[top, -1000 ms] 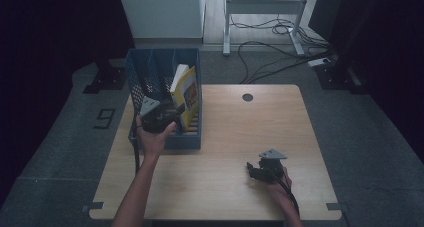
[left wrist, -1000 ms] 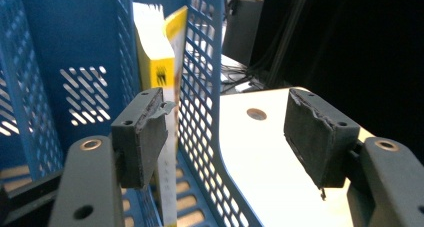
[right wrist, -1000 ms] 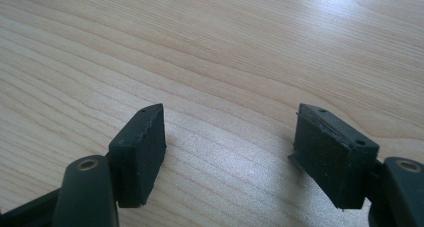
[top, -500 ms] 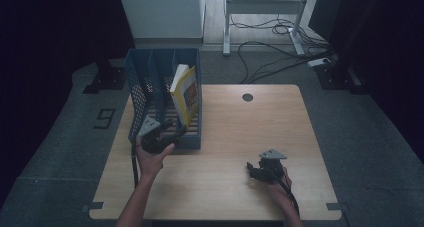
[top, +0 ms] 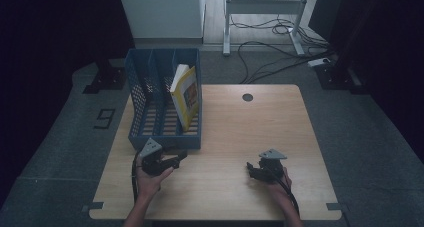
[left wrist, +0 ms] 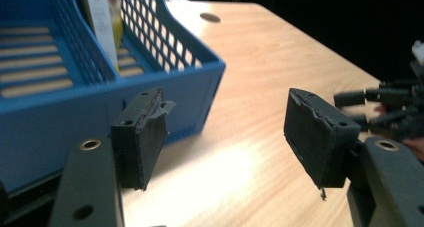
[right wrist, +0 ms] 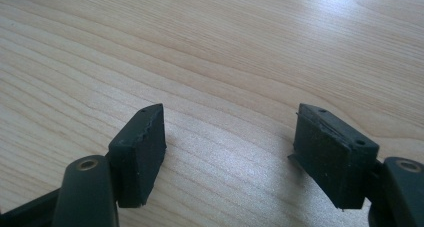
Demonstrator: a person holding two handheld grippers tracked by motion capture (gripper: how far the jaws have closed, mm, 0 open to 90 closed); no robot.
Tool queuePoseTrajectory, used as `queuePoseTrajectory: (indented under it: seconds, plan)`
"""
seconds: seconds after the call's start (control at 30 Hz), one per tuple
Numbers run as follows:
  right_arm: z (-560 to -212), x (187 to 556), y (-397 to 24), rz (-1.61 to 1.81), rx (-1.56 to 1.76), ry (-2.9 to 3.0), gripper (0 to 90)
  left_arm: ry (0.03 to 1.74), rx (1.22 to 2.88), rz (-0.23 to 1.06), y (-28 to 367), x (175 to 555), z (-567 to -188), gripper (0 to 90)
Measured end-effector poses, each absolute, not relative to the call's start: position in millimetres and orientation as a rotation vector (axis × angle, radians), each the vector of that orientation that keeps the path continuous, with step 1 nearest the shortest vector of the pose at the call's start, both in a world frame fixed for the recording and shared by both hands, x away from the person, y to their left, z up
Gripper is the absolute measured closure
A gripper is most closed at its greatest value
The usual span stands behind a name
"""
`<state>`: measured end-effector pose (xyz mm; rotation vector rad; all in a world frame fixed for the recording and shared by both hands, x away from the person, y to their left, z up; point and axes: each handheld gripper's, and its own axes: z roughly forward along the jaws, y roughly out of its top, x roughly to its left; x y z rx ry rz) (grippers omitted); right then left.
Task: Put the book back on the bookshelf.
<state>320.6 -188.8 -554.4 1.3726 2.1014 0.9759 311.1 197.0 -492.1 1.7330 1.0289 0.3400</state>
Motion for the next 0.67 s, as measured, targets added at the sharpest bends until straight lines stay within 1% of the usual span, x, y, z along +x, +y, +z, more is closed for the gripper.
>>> queuePoseTrajectory:
  seconds: [0.23, 0.67]
  plan:
    - [-554, 321, -189, 0.976, 1.372, 2.102, 27.9, 1.04, 1.773, 0.301, 197, 304, -508, 33.4]
    - [-554, 321, -189, 0.976, 1.373, 2.102, 27.9, 1.045, 1.802, 0.258, 193, 303, -520, 33.4]
